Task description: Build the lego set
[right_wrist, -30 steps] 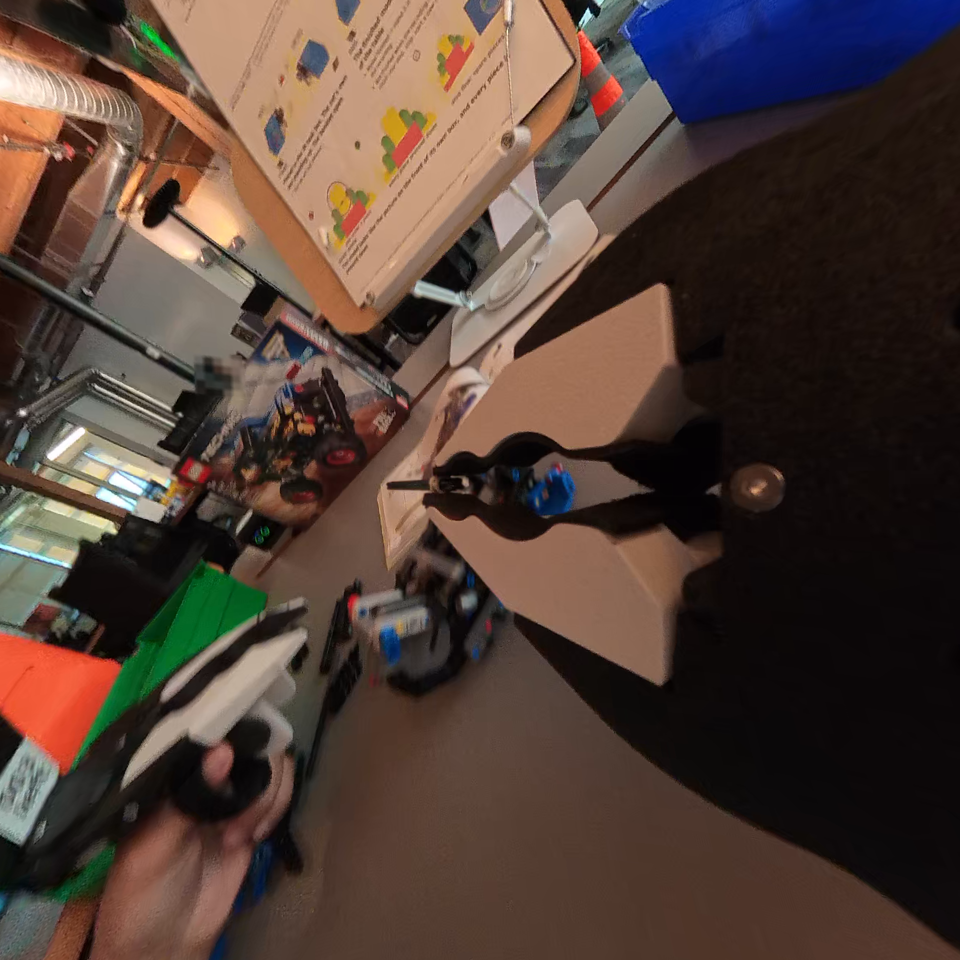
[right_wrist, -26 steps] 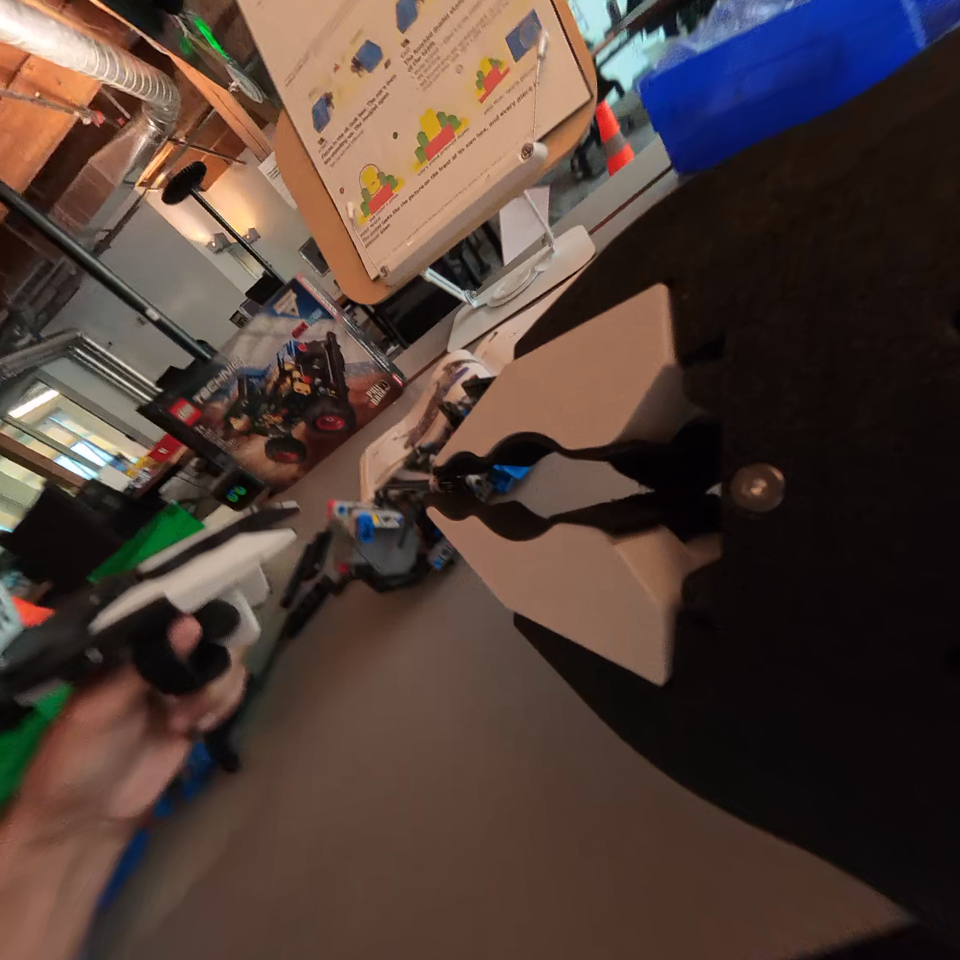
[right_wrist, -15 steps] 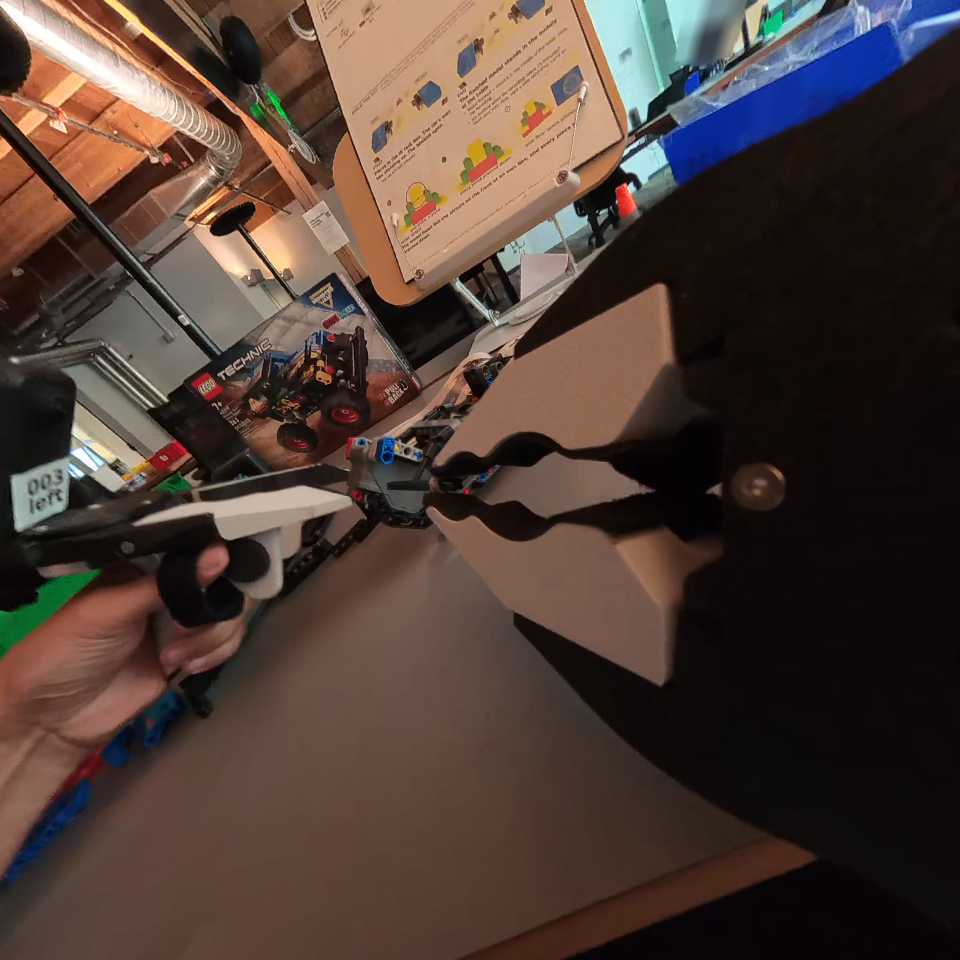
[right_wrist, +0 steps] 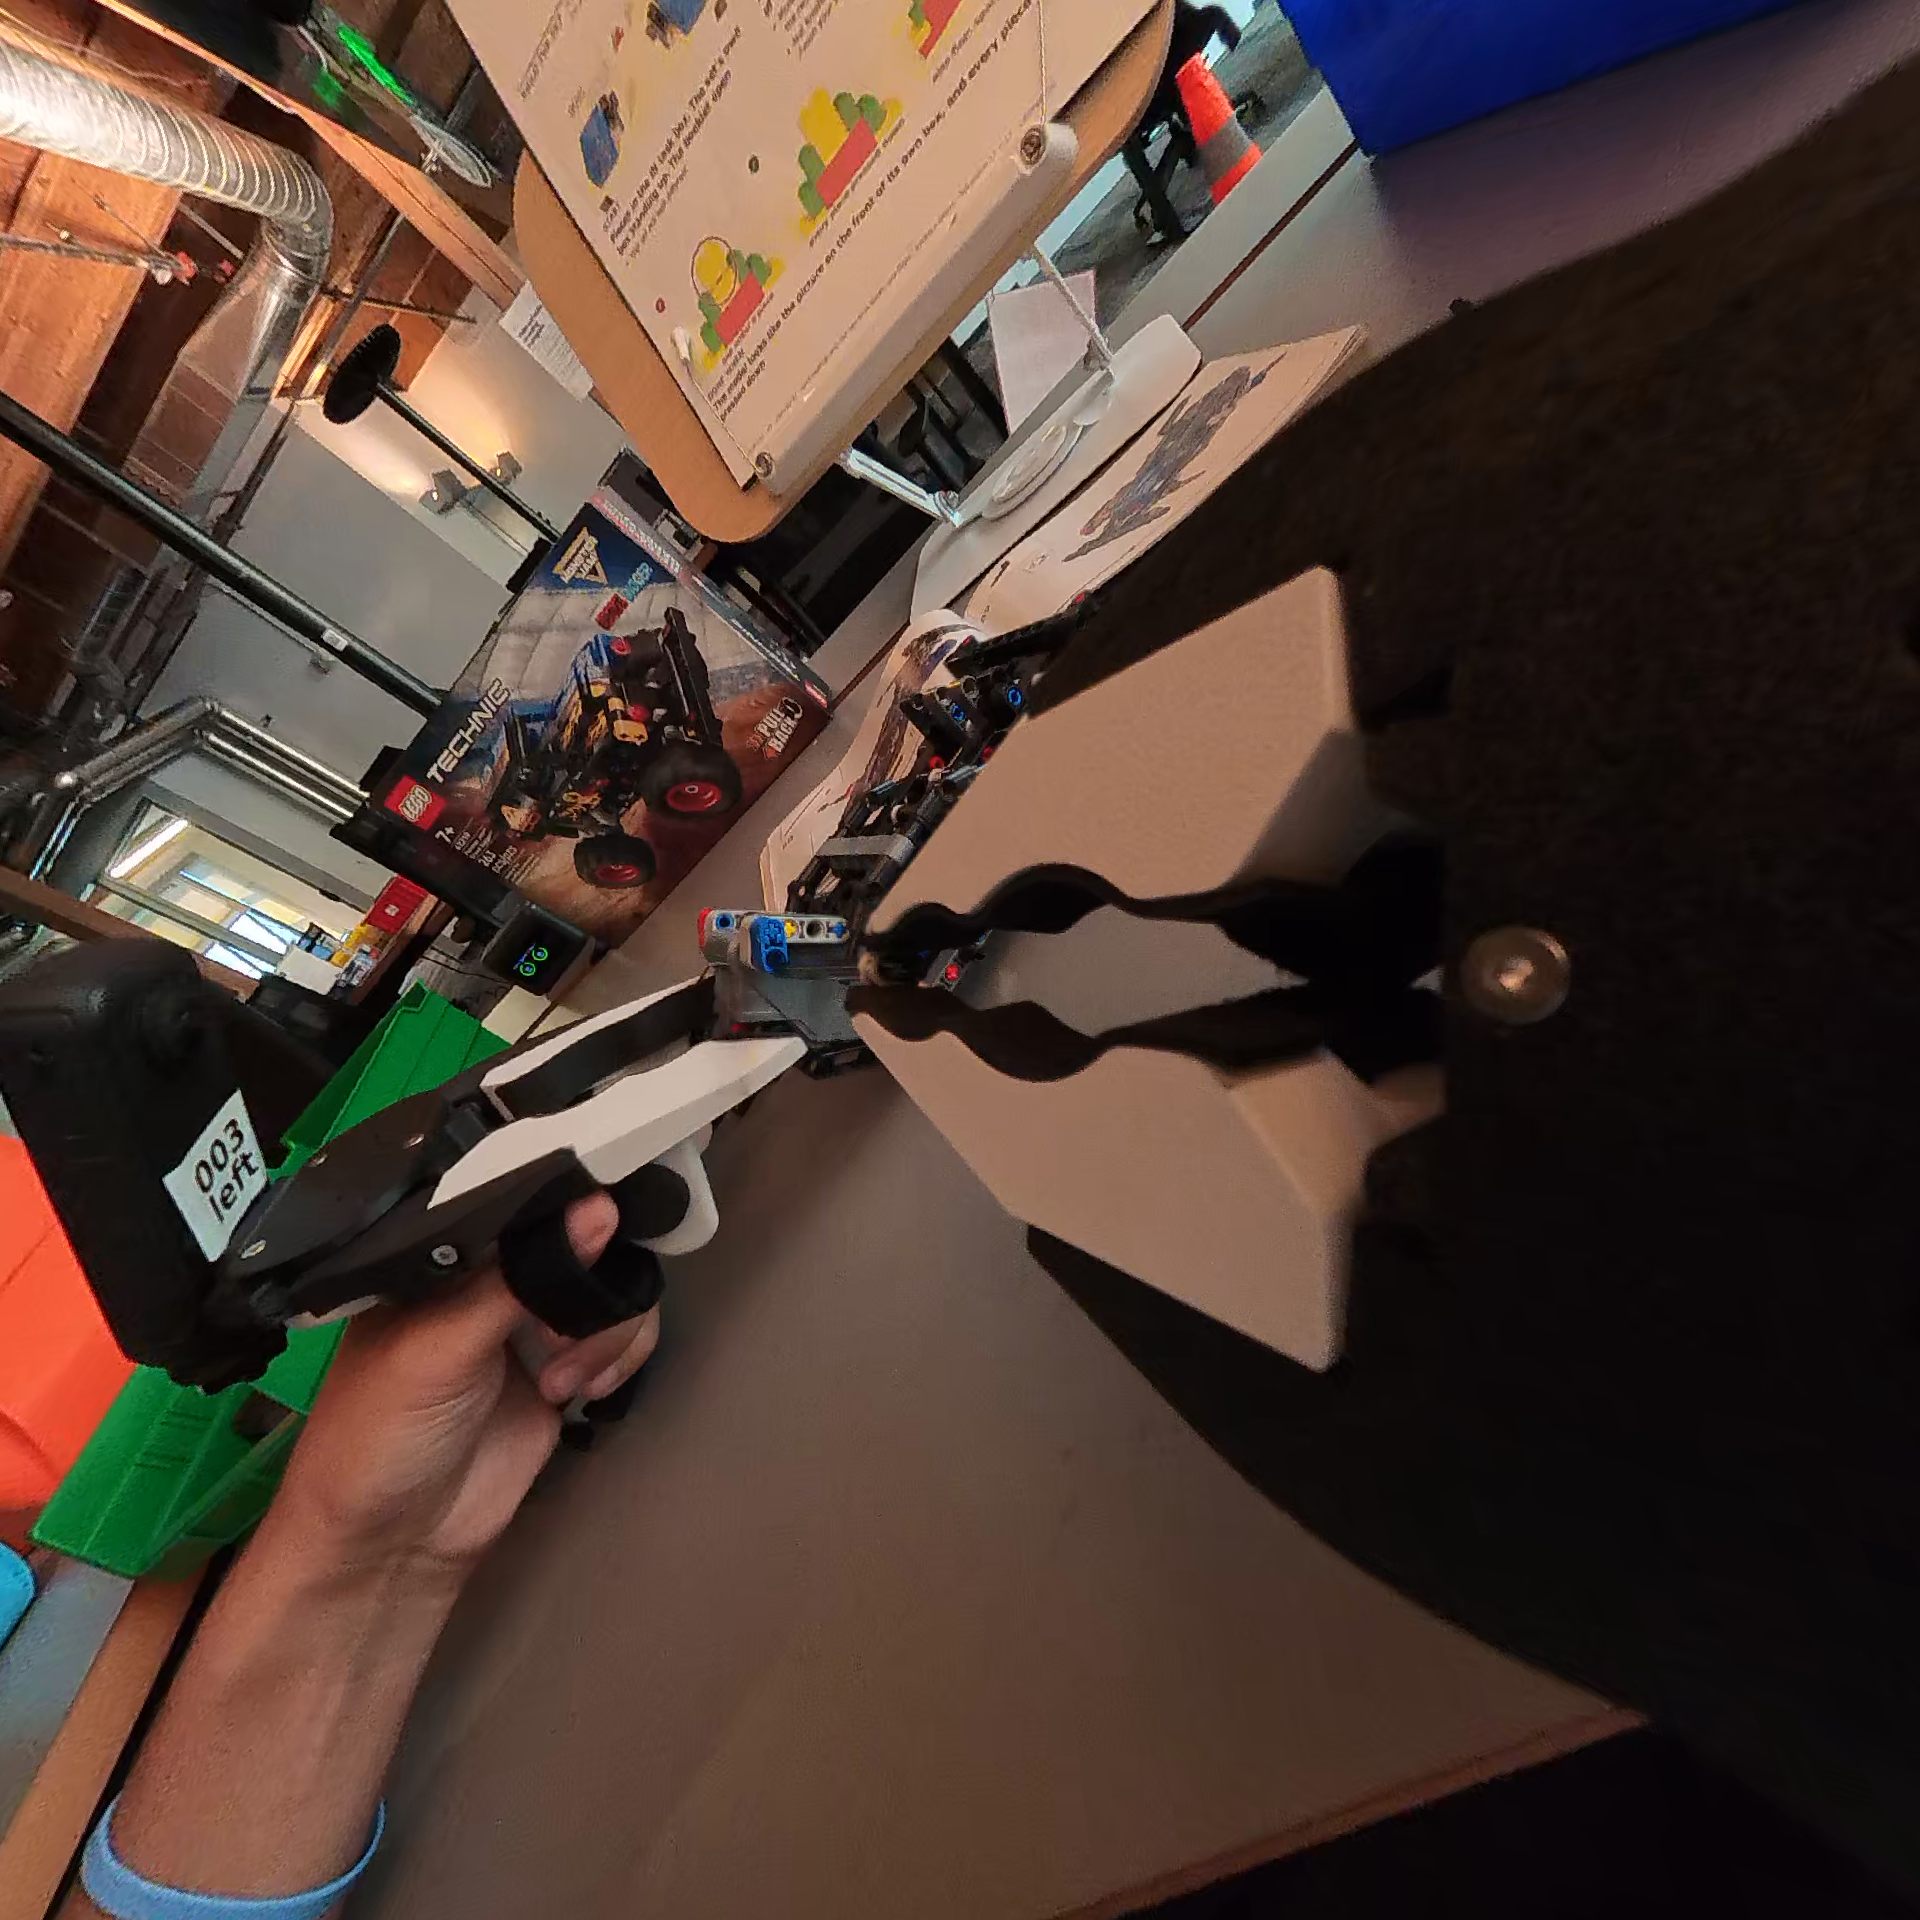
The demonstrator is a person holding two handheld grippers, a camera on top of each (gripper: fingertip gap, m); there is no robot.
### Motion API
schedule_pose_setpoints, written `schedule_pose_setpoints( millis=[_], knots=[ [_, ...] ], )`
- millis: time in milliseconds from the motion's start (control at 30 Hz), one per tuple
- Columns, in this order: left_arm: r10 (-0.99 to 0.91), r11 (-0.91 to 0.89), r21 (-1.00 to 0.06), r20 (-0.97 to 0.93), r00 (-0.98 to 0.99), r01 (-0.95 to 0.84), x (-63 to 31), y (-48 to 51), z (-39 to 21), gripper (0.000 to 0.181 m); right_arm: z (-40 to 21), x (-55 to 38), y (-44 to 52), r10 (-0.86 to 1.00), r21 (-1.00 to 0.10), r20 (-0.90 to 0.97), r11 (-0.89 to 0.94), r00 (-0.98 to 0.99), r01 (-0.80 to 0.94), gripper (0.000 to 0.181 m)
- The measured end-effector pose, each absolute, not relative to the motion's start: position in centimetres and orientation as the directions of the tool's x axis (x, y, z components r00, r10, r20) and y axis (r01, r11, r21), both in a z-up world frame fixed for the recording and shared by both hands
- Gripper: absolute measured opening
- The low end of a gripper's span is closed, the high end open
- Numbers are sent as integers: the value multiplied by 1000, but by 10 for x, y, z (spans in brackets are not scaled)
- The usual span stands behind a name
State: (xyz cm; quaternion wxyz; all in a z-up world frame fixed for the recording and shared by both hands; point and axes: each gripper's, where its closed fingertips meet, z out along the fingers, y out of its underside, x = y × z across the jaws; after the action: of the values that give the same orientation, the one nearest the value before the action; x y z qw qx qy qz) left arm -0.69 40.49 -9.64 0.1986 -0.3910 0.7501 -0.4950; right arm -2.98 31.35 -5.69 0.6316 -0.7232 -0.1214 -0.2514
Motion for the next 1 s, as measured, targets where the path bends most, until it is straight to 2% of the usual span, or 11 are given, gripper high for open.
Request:
schedule_pose_setpoints(
  millis=[33,200,800,1000],
  knots=[
    [-783,204,-898,89,-616,-390,-7,405,-96,40,-57,-28,314,-148,-850,522,-178,840,496,6],
    [-781,215,-901,72,-621,-376,-7,405,-95,34,-58,-30,317,-135,-842,533,-181,836,508,6],
    [-794,257,-901,10,-608,-350,-7,407,-94,33,-62,-29,323,-154,-815,571,-222,806,535,6],
    [-809,313,-894,-73,-583,-322,-5,409,-95,32,-61,-26,327,-172,-915,380,-217,909,341,6]
  ],
)
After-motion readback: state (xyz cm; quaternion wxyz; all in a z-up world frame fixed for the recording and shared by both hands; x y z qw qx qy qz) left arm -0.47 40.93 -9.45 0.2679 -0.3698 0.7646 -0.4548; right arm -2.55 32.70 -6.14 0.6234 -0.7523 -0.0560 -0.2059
